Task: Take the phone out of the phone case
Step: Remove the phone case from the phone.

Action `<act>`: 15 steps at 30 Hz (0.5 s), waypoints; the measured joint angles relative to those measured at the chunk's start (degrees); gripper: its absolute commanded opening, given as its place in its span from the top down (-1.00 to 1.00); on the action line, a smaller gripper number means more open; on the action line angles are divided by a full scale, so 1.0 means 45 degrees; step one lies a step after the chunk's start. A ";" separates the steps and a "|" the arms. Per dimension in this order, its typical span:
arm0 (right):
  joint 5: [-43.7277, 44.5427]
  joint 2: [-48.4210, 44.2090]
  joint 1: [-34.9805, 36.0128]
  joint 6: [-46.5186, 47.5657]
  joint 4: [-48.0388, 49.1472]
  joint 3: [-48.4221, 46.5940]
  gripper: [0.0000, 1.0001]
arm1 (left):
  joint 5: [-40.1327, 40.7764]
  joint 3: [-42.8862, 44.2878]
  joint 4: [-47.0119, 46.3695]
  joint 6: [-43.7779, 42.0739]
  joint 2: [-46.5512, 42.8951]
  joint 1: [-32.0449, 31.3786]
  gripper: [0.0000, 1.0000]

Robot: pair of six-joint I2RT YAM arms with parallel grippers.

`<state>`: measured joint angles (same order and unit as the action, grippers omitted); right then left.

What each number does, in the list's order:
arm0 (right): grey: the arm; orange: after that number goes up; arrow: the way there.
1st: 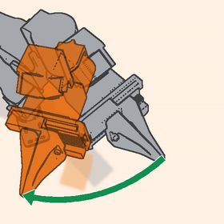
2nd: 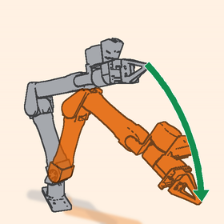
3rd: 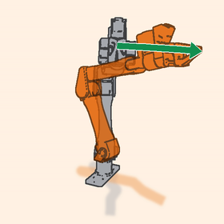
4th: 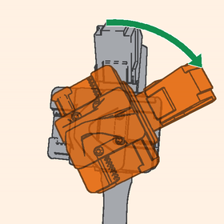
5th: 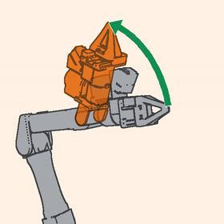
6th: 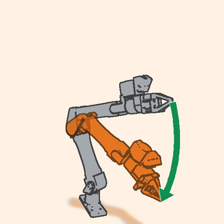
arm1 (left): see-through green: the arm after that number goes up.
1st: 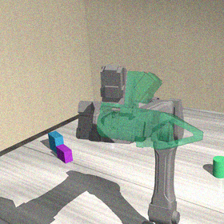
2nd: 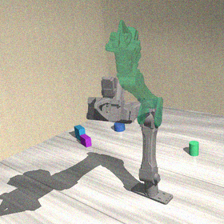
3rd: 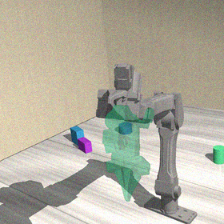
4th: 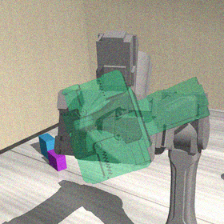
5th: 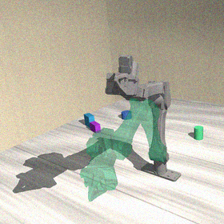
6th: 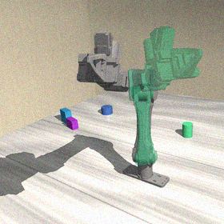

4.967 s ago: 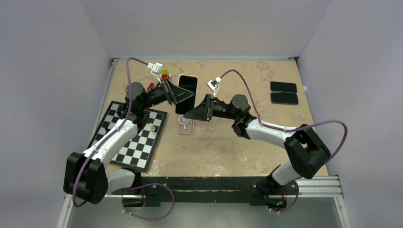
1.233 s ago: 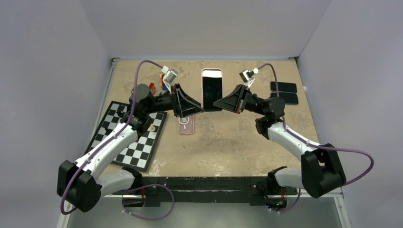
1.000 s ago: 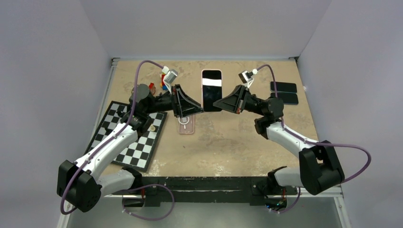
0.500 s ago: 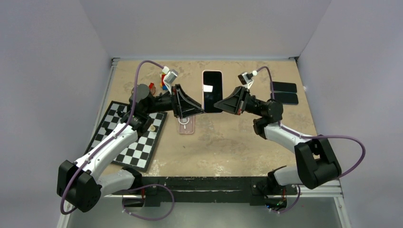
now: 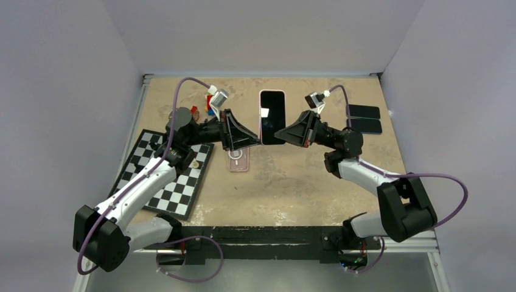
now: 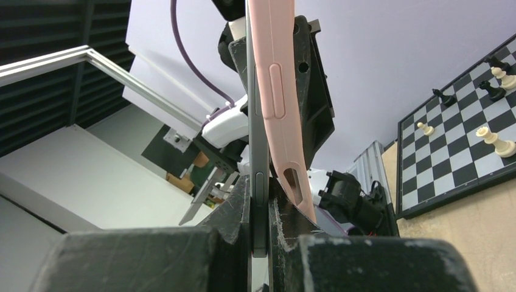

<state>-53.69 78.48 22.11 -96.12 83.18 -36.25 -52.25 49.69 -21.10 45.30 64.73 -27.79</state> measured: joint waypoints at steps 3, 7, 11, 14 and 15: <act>-0.0005 -0.0015 0.0073 0.0277 -0.0097 0.0000 1.00 | 0.0034 0.0029 0.0214 -0.0039 0.0034 0.0000 0.45; -0.0005 -0.0136 0.0257 0.0772 -0.0685 -0.0015 1.00 | 0.0117 0.0117 0.0719 -0.0238 0.0044 0.0000 0.42; 0.0019 -0.0287 0.0573 0.1525 -0.1622 -0.0141 1.00 | 0.0306 0.0180 0.1146 -0.0403 0.0044 0.0000 0.45; 0.0087 -0.0457 0.0933 0.2273 -0.2540 -0.0306 1.00 | 0.0539 0.0204 0.1608 -0.0680 0.0005 0.0000 0.64; 0.0155 -0.0481 0.1059 0.2492 -0.2817 -0.0350 1.00 | 0.0685 0.0253 0.1885 -0.0826 -0.0053 0.0000 0.70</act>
<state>-52.99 76.31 26.87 -84.90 70.50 -37.82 -49.17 50.83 -12.62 41.58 64.49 -27.79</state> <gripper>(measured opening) 0.067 0.237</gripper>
